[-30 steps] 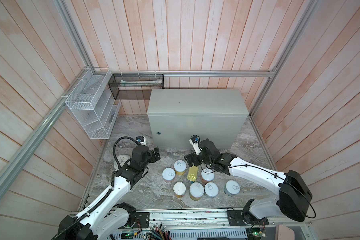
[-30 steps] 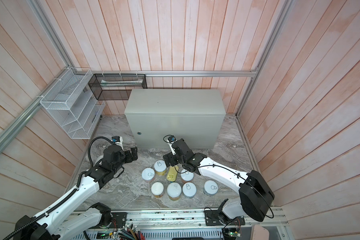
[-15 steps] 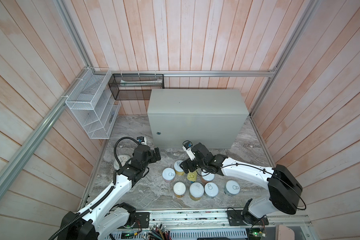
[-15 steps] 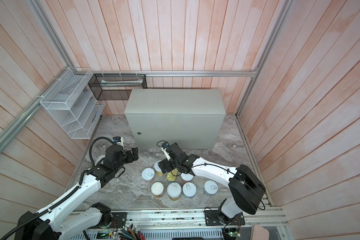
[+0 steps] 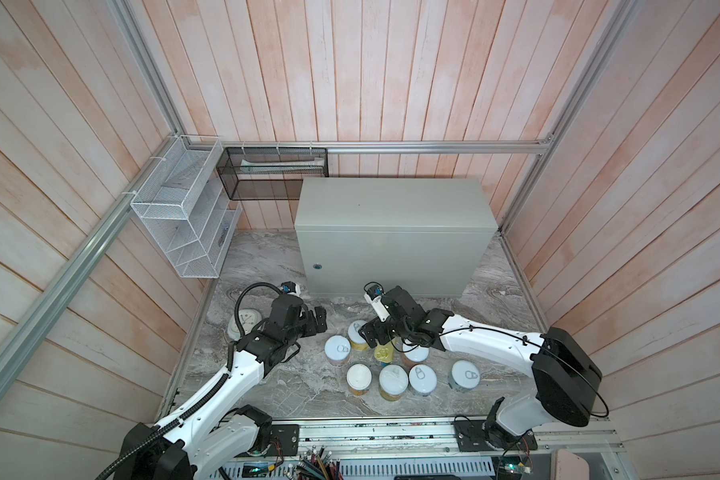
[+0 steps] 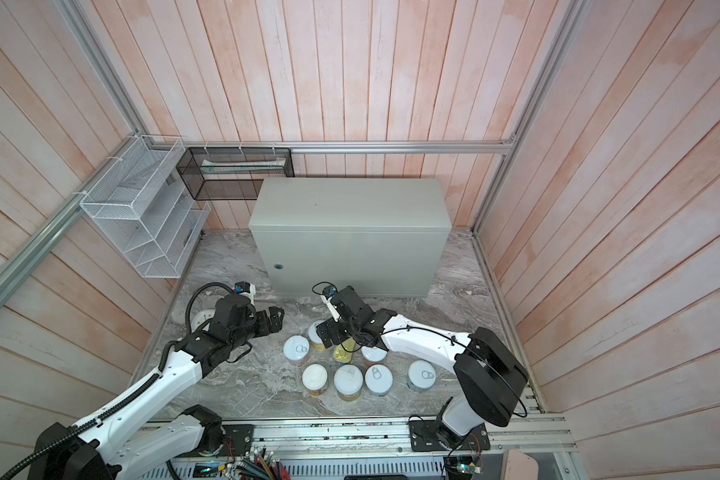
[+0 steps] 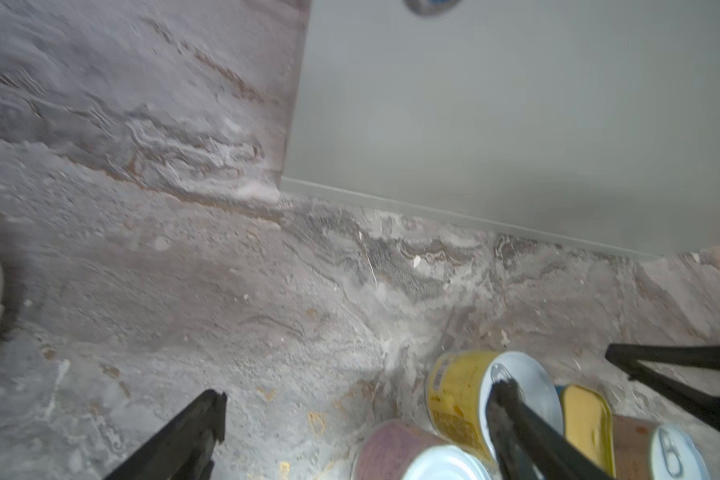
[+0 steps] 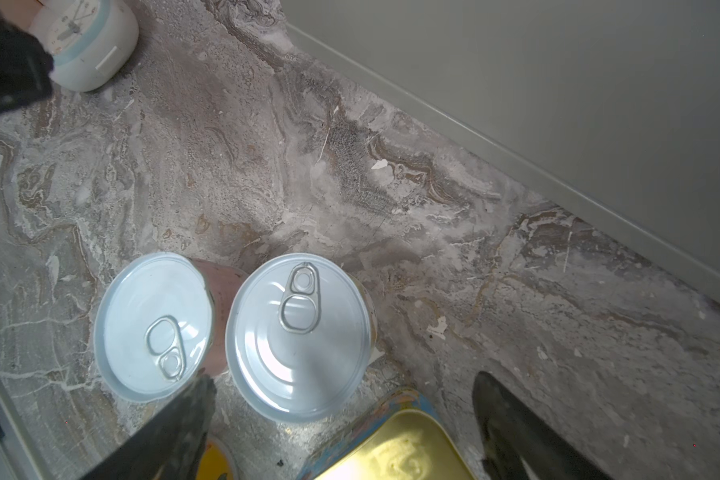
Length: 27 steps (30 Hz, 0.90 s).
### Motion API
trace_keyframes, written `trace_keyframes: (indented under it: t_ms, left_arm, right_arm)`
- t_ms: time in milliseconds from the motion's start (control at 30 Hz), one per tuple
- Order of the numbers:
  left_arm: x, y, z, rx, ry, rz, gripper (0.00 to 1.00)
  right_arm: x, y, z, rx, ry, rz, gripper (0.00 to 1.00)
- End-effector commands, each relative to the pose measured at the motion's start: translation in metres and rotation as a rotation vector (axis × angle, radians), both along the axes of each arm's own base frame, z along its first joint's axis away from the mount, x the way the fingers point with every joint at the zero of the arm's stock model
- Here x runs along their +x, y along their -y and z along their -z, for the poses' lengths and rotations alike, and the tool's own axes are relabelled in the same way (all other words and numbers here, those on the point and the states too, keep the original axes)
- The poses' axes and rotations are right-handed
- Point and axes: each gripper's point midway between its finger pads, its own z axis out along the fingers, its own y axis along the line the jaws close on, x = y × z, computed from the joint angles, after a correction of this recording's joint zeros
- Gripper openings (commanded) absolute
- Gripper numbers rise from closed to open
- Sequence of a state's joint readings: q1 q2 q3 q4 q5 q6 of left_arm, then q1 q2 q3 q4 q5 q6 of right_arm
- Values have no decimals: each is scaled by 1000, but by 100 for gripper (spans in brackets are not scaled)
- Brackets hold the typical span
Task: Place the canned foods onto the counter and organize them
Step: 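Move the left gripper toward the pink can while the right gripper approaches the cans, then close the left gripper around the pink can while the right gripper hovers nearby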
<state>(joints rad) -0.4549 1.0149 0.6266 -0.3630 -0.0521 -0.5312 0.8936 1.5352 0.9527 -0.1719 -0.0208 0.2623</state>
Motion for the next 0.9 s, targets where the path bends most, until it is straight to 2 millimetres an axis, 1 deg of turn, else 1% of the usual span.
trace_keyframes:
  t_ms: [0, 133, 233, 367, 433, 600, 733, 867]
  left_arm:
    - [-31, 14, 17, -33, -127, 57, 100]
    - [-43, 30, 17, -47, -160, 110, 100]
    - [-44, 38, 18, -41, -173, 132, 100]
    - [-45, 45, 32, -2, -208, 152, 100]
    - [-46, 52, 40, 14, -238, 183, 100]
    - [-50, 68, 55, 80, -279, 237, 100]
    - [-51, 79, 58, 91, -285, 258, 100]
    - [-50, 81, 61, 99, -282, 254, 100]
  right_arm:
    - [2, -3, -14, 33, 28, 8, 97]
    - [3, -2, -15, 39, 36, 13, 97]
    - [4, -1, -15, 36, 43, 20, 97]
    - [4, 3, -20, 42, 61, 31, 97]
    - [4, 6, -22, 54, 72, 46, 97]
    - [6, 15, -20, 45, 90, 76, 98]
    - [5, 17, -18, 42, 86, 78, 98]
    - [4, 18, -18, 42, 86, 79, 98]
